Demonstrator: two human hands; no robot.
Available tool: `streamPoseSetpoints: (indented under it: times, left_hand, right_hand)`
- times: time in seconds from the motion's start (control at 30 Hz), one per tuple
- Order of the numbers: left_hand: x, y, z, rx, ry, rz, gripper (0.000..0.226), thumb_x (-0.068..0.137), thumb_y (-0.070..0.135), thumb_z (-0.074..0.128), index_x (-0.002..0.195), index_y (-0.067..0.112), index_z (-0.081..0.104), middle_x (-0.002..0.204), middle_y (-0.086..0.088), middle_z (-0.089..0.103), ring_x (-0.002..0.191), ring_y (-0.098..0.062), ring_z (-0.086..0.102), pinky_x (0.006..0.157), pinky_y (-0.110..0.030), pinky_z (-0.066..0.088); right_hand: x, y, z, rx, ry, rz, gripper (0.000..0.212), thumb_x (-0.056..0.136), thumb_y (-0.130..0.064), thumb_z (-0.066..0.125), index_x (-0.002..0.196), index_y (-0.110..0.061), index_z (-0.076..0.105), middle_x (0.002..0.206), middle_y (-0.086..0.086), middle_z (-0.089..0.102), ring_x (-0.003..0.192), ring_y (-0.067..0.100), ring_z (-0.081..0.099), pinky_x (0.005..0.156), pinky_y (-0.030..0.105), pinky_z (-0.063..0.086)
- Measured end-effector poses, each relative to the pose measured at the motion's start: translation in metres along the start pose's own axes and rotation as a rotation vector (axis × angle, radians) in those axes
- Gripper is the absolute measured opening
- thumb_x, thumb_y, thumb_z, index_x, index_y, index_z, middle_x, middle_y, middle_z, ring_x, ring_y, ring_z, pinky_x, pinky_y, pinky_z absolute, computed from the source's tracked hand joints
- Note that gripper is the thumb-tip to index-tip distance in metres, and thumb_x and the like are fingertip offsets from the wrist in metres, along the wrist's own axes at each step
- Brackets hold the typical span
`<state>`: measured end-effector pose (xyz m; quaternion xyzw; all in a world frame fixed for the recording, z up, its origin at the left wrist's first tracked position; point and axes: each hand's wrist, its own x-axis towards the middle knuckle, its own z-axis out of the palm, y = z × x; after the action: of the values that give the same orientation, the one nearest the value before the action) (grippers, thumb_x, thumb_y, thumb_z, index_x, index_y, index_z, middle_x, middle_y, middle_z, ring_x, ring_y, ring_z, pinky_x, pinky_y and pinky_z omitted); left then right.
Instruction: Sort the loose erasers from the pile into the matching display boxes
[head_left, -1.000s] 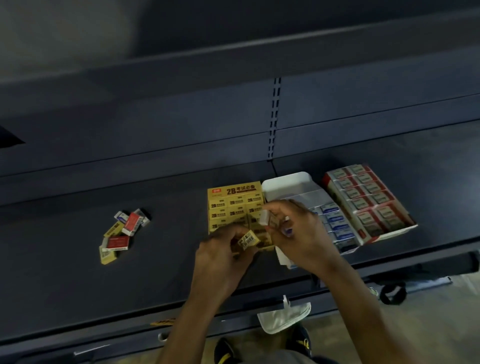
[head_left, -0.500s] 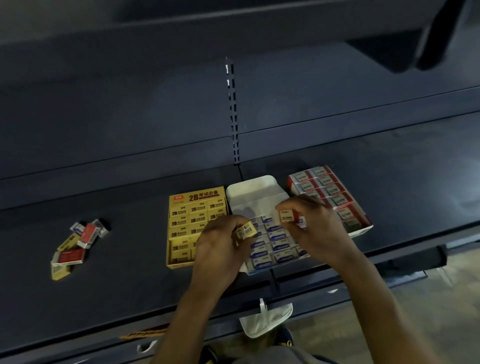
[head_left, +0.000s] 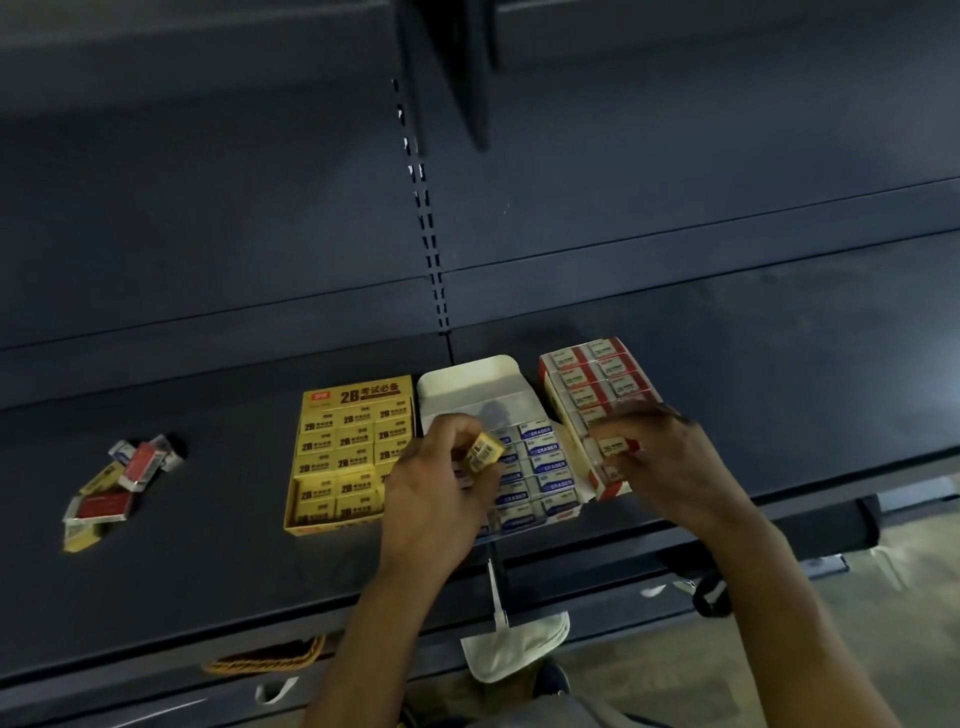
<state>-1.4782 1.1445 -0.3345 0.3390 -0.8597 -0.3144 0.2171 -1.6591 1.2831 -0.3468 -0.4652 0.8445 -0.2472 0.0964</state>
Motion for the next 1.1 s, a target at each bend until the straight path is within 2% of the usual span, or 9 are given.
streamPoseSetpoints:
  times: [0.17,0.23,0.33,0.5,0.6,0.67,0.77,0.83,1.1]
  left_hand:
    - [-0.006,0.009,0.0,-0.032,0.018,-0.012,0.048,0.08,0.027,0.072,0.125,0.029,0.053,0.099,0.017,0.057,0.084,0.001,0.057,0.078,-0.017,0.049]
    - [-0.008,0.01,0.001,-0.042,0.014,-0.02,0.041,0.081,0.03,0.071,0.12,0.03,0.058,0.097,0.016,0.06,0.078,0.005,0.057,0.07,-0.005,0.043]
    - [-0.011,0.012,0.005,-0.091,0.005,-0.053,0.027,0.082,0.031,0.071,0.107,0.03,0.062,0.086,0.021,0.06,0.079,0.01,0.058,0.063,-0.001,0.041]
    - [-0.015,0.01,0.011,-0.244,-0.002,-0.156,0.011,0.085,0.025,0.067,0.096,0.024,0.065,0.083,0.013,0.068,0.076,0.003,0.064,0.063,-0.007,0.045]
    - [-0.016,0.006,0.013,-0.344,-0.004,-0.242,0.008,0.087,0.025,0.065,0.095,0.023,0.066,0.081,0.008,0.069,0.075,-0.003,0.067,0.067,-0.016,0.051]
    - [-0.018,0.007,0.013,-0.468,-0.009,-0.316,0.01,0.088,0.019,0.063,0.097,0.024,0.066,0.081,0.006,0.07,0.078,-0.009,0.069,0.072,-0.025,0.055]
    - [-0.021,0.012,0.008,-0.649,-0.014,-0.345,0.019,0.091,0.006,0.057,0.101,0.021,0.065,0.079,0.004,0.07,0.081,-0.014,0.069,0.074,-0.026,0.056]
    - [-0.021,0.013,0.004,-0.721,-0.015,-0.353,0.023,0.092,0.001,0.054,0.1,0.02,0.065,0.082,0.002,0.071,0.083,-0.015,0.069,0.074,-0.024,0.055]
    - [-0.025,0.003,-0.004,-0.843,0.092,-0.435,0.012,0.089,0.005,0.059,0.096,0.006,0.069,0.092,-0.009,0.072,0.089,-0.023,0.069,0.077,-0.027,0.056]
  right_hand:
    - [0.001,0.001,0.003,0.001,0.072,-0.062,0.023,0.074,0.004,0.07,0.093,-0.009,0.071,0.111,0.004,0.064,0.105,0.019,0.059,0.081,0.017,0.043]
    - [0.001,0.003,0.005,-0.006,0.108,-0.076,0.022,0.069,0.004,0.074,0.086,-0.01,0.072,0.106,0.005,0.065,0.104,0.025,0.058,0.081,0.026,0.048]
    - [0.0,0.006,0.009,-0.021,0.123,-0.05,0.025,0.067,0.0,0.076,0.086,-0.015,0.072,0.109,0.003,0.063,0.108,0.035,0.052,0.079,0.037,0.048]
    - [-0.002,-0.004,0.004,-0.003,0.142,-0.067,0.028,0.074,-0.003,0.07,0.098,-0.017,0.07,0.115,0.001,0.061,0.114,0.027,0.049,0.08,0.032,0.05]
    - [-0.003,-0.022,0.0,0.154,0.161,-0.155,0.027,0.075,-0.002,0.071,0.098,-0.016,0.07,0.101,-0.007,0.064,0.094,0.01,0.06,0.074,0.011,0.045]
    - [-0.004,-0.035,0.002,0.226,0.072,-0.184,0.03,0.077,-0.005,0.072,0.105,-0.016,0.068,0.094,-0.013,0.058,0.086,0.002,0.058,0.072,0.004,0.04]
    - [-0.004,-0.047,0.015,0.309,-0.075,-0.217,0.035,0.079,-0.015,0.071,0.113,-0.02,0.063,0.103,-0.008,0.063,0.091,0.002,0.061,0.077,0.015,0.051]
    - [-0.003,-0.053,0.023,0.351,-0.092,-0.234,0.036,0.079,-0.014,0.071,0.114,-0.021,0.061,0.104,-0.004,0.064,0.09,0.003,0.063,0.077,0.019,0.053]
    - [0.003,-0.071,0.036,0.349,0.097,-0.337,0.025,0.075,0.002,0.069,0.091,-0.016,0.064,0.094,-0.002,0.058,0.078,0.007,0.061,0.07,0.018,0.053]
